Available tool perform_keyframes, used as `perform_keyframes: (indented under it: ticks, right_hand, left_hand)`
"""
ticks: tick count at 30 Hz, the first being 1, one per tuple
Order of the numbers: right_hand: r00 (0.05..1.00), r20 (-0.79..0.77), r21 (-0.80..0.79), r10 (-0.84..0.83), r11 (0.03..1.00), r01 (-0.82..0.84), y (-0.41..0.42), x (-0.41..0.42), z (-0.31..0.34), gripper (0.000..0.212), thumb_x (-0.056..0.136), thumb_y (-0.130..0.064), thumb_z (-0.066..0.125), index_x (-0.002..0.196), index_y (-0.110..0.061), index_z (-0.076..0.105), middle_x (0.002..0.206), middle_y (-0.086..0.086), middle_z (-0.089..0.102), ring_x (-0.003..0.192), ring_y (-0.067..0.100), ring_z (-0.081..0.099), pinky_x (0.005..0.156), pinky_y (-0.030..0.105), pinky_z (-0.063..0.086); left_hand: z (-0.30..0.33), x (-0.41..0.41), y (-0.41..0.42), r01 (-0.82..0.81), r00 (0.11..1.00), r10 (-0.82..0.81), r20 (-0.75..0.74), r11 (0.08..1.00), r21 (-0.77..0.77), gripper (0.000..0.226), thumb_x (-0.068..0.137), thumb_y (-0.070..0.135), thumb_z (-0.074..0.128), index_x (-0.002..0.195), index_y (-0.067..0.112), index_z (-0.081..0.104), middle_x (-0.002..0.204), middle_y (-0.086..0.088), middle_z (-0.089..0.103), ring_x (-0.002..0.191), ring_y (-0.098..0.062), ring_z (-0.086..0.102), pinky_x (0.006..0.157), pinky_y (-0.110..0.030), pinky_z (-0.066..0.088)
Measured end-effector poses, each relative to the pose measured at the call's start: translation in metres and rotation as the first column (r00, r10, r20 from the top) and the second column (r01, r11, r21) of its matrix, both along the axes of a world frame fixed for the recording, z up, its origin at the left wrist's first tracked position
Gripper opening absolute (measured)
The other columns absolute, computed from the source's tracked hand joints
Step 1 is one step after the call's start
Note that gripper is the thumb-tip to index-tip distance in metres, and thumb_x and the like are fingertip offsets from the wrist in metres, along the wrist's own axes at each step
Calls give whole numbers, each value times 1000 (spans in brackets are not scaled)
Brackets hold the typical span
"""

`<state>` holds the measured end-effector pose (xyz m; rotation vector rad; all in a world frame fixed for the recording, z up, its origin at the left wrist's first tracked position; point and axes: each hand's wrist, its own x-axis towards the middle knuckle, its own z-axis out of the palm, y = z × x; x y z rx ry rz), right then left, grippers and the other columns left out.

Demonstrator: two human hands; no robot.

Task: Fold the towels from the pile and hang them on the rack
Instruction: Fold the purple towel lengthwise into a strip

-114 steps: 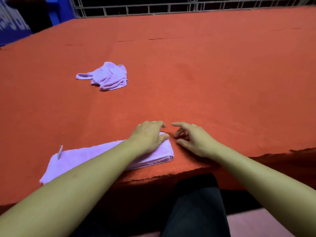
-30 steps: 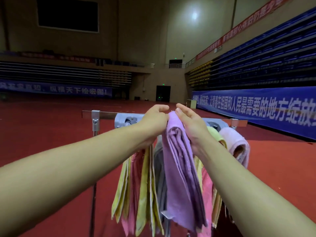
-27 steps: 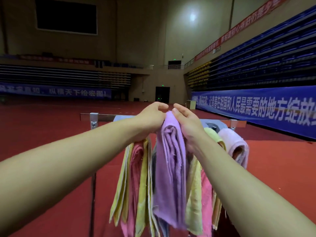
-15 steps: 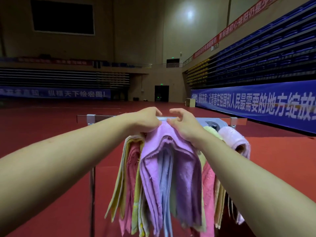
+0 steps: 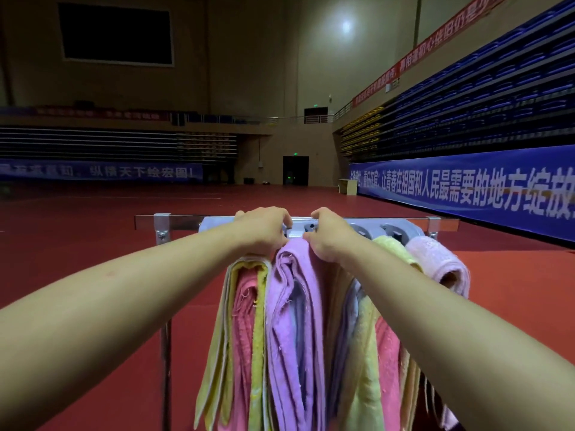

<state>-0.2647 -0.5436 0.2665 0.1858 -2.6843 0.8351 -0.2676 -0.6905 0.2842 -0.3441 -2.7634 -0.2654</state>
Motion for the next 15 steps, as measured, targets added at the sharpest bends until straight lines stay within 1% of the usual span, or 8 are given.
perform_keyframes:
  ticks: [2, 3, 5, 7, 9, 11, 14, 15]
  right_hand:
    - [998, -63, 55, -27, 998, 30, 0, 7, 0, 54, 96, -13, 53, 146, -15, 33, 134, 13, 56, 123, 30, 51, 94, 33, 41]
    - [995, -95, 52, -32, 998, 37, 1, 11, 0, 56, 95, -9, 52, 147, -16, 32, 131, 12, 57, 121, 30, 52, 91, 33, 42]
    - [990, -140, -36, -31, 999, 27, 3, 21, -3, 56, 94, -5, 49, 146, -21, 34, 121, 6, 62, 111, 25, 57, 82, 29, 41]
    - [989, -147, -201, -4, 979, -26, 5, 34, -9, 54, 92, -3, 45, 141, -23, 39, 104, -4, 65, 97, 21, 61, 80, 32, 47]
    - [993, -118, -329, 32, 942, -69, 5, 46, -19, 53, 88, -4, 43, 136, -26, 42, 93, -9, 66, 89, 22, 65, 82, 43, 55]
    - [994, -86, -386, 64, 918, -92, 5, 56, -30, 57, 84, -10, 42, 136, -31, 41, 93, -13, 67, 88, 23, 66, 82, 48, 57]
    - [994, -68, -383, 89, 917, -109, 4, 65, -36, 61, 86, -12, 42, 143, -33, 35, 106, -19, 64, 92, 19, 65, 84, 40, 54]
    - [994, -63, -384, 92, 917, -109, 3, 66, -34, 61, 89, -11, 42, 145, -31, 33, 113, -18, 62, 95, 18, 64, 81, 36, 51]
  left_hand:
    - [-2, 3, -2, 1, 998, -1, -65, 1000, 5, 37, 87, 31, 60, 124, 31, 54, 114, 9, 67, 113, -19, 56, 93, -38, 35]
    - [-4, 6, -3, 16, 993, -15, -118, 1000, 12, 37, 87, 28, 60, 123, 30, 55, 109, 10, 68, 110, -19, 57, 91, -37, 37]
    - [-7, 13, -6, 91, 975, -74, -209, 993, 73, 34, 85, 23, 62, 119, 28, 57, 100, 12, 68, 97, -16, 58, 82, -32, 40]
    - [-7, 21, -6, 169, 963, -126, -239, 971, 169, 29, 86, 19, 64, 113, 29, 60, 97, 13, 67, 86, -12, 57, 79, -29, 40]
    - [-6, 28, -3, 216, 961, -160, -225, 944, 248, 22, 88, 20, 62, 105, 33, 61, 95, 15, 68, 80, -8, 59, 81, -29, 42]
    - [-6, 33, -1, 241, 961, -190, -201, 933, 267, 15, 92, 23, 59, 102, 35, 61, 94, 15, 68, 78, -4, 59, 78, -27, 43]
    - [-6, 37, -1, 248, 968, -233, -90, 936, 251, 20, 94, 21, 55, 112, 27, 60, 102, 12, 68, 73, 3, 55, 63, -18, 40]
    - [-7, 37, -1, 246, 969, -241, -54, 930, 274, 23, 94, 19, 53, 116, 24, 58, 107, 10, 68, 73, 2, 55, 62, -18, 41]
